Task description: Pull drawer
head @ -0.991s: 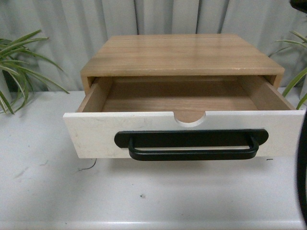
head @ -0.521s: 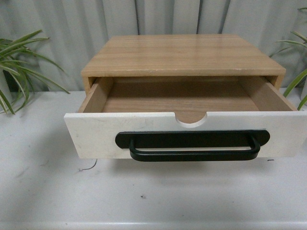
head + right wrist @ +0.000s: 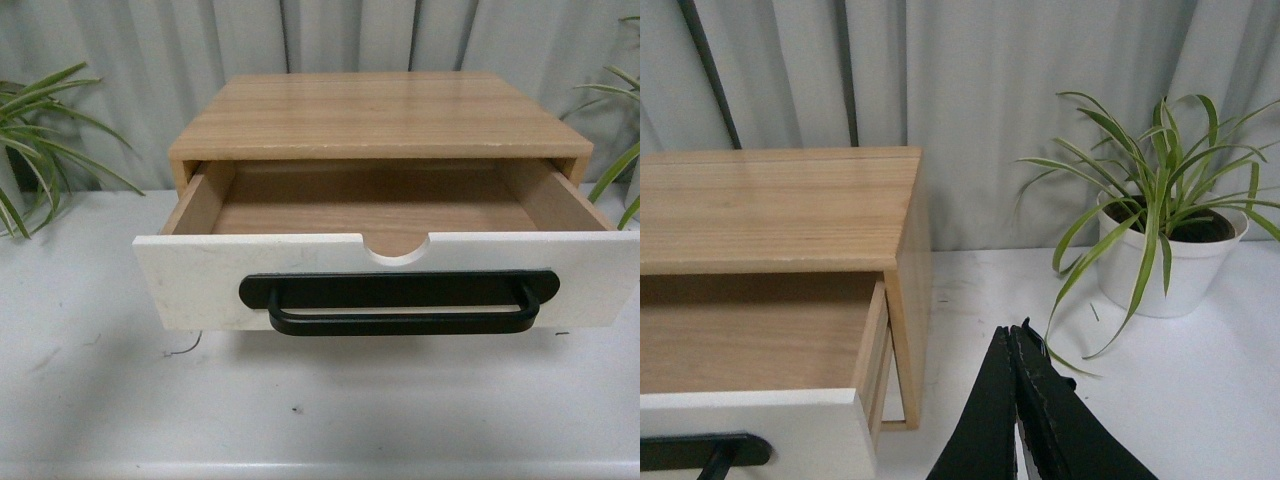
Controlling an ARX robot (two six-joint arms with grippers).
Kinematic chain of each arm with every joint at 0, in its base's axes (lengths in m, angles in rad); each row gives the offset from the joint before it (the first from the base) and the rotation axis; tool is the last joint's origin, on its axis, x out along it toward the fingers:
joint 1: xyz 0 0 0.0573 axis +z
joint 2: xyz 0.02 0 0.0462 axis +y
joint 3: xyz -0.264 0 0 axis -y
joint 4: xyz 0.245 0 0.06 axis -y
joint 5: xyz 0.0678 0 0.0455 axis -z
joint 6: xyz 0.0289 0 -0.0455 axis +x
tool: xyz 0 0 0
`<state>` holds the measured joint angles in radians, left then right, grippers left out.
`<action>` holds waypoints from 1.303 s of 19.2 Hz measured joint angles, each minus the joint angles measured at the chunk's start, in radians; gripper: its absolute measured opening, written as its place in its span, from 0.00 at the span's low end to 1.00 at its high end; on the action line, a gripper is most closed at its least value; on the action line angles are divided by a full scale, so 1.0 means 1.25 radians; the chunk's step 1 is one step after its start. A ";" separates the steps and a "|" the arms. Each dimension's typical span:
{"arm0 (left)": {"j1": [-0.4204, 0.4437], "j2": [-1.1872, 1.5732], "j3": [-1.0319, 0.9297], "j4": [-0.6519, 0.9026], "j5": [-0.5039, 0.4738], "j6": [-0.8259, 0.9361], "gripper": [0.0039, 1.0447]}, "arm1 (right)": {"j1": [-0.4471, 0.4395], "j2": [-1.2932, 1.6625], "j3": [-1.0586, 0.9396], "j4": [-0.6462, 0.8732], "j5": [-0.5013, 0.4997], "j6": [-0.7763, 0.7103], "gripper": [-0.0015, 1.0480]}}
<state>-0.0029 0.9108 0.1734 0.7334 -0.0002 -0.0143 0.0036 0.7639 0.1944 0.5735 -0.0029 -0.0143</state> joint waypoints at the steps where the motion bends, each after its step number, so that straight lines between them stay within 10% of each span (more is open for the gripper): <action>1: 0.000 -0.021 -0.014 -0.009 0.000 0.000 0.01 | 0.000 -0.021 -0.017 -0.005 0.000 0.000 0.02; 25: 0.000 -0.508 -0.131 -0.366 0.000 0.000 0.01 | 0.000 -0.425 -0.146 -0.270 0.000 0.000 0.02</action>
<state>-0.0029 0.2760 0.0097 0.2760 -0.0002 -0.0143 0.0036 0.2321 0.0124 0.2356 -0.0025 -0.0143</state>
